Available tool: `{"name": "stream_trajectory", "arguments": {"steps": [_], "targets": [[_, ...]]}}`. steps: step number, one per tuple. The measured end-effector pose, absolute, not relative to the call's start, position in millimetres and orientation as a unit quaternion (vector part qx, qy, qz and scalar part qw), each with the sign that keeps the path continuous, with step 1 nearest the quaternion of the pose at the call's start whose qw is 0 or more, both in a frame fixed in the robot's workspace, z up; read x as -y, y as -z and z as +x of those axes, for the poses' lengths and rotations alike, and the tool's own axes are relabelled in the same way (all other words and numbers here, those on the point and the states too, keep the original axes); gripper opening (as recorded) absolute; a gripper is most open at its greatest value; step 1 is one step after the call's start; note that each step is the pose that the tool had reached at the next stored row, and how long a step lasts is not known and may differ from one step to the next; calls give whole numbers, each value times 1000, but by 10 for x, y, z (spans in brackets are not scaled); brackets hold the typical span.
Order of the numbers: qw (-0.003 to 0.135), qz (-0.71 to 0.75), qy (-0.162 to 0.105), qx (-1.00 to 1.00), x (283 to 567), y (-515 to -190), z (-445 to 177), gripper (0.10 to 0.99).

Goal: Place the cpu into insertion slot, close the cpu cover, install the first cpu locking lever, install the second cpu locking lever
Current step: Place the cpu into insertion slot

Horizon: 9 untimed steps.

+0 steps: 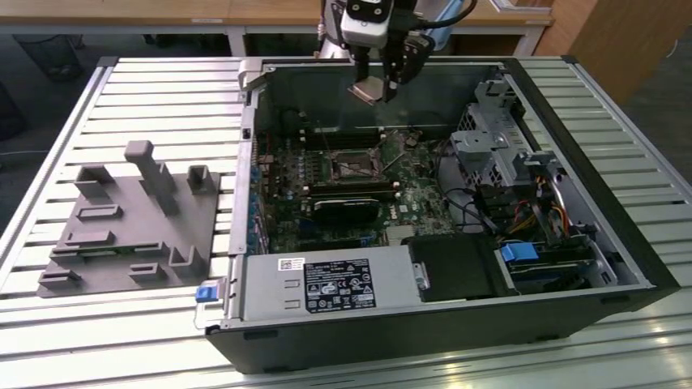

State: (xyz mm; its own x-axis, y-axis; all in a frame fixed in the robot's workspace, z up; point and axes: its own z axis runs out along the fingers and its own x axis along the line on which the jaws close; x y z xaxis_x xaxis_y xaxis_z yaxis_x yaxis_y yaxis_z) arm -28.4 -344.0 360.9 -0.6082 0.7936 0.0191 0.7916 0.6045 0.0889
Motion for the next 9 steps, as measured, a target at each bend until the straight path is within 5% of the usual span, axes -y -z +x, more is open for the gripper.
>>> {"name": "stream_trajectory", "arguments": {"steps": [9], "targets": [[13,485,-44,-873,3440,-3606,-284,541]]}}
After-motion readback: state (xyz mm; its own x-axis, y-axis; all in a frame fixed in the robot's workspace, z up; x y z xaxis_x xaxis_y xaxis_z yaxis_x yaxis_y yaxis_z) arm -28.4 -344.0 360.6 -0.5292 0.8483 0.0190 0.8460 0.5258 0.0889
